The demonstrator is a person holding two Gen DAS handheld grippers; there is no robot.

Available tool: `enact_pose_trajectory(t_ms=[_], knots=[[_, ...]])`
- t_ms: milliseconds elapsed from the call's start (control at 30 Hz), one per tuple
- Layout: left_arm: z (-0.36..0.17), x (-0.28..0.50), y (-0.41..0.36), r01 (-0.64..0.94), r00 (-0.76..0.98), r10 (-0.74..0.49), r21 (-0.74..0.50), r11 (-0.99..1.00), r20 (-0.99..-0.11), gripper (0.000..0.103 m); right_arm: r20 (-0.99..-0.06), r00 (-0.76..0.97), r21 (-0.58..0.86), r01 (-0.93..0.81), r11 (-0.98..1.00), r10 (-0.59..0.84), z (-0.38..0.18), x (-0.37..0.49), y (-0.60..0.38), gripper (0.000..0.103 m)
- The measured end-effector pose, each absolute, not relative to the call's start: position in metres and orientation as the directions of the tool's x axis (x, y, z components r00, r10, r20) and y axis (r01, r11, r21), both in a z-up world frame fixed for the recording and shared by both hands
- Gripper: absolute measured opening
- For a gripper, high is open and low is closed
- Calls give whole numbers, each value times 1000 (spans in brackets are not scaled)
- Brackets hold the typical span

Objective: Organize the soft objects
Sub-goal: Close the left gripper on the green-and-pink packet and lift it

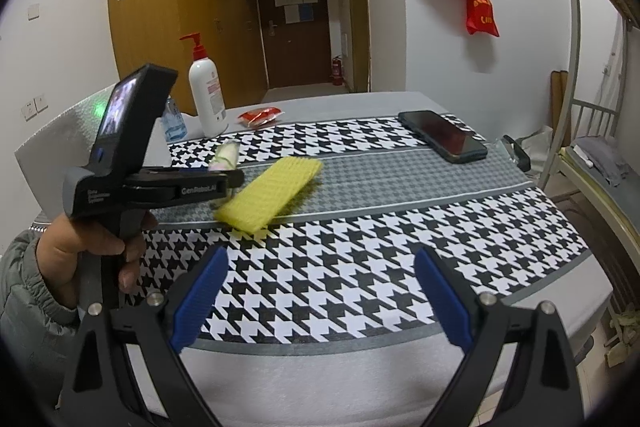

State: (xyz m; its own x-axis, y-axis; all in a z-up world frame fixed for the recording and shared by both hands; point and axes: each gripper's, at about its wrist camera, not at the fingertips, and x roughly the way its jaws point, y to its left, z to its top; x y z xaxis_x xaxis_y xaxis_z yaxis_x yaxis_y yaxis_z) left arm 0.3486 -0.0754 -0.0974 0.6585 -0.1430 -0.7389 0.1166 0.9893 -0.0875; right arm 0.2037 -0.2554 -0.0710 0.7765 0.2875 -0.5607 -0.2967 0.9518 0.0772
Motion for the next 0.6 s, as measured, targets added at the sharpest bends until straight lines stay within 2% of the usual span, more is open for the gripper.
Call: enact_pose_trajectory(t_ms=[67, 233, 367, 600], knots=[[-98, 349, -74, 115, 655, -146, -94, 989, -741, 41, -563, 773, 77, -302, 950, 291, -71, 203, -253, 96], [-96, 347, -75, 127, 663, -161, -101, 987, -732, 26, -565, 771, 68, -311, 948, 293, -71, 202, -250, 96], [-93, 344, -75, 136, 672, -172, -108, 985, -720, 22, -575, 765, 55, -317, 947, 289, -71, 202, -248, 96], [-83, 333, -83, 170, 705, -190, -97, 981, -683, 22, -582, 764, 55, -303, 951, 277, -71, 201, -249, 96]])
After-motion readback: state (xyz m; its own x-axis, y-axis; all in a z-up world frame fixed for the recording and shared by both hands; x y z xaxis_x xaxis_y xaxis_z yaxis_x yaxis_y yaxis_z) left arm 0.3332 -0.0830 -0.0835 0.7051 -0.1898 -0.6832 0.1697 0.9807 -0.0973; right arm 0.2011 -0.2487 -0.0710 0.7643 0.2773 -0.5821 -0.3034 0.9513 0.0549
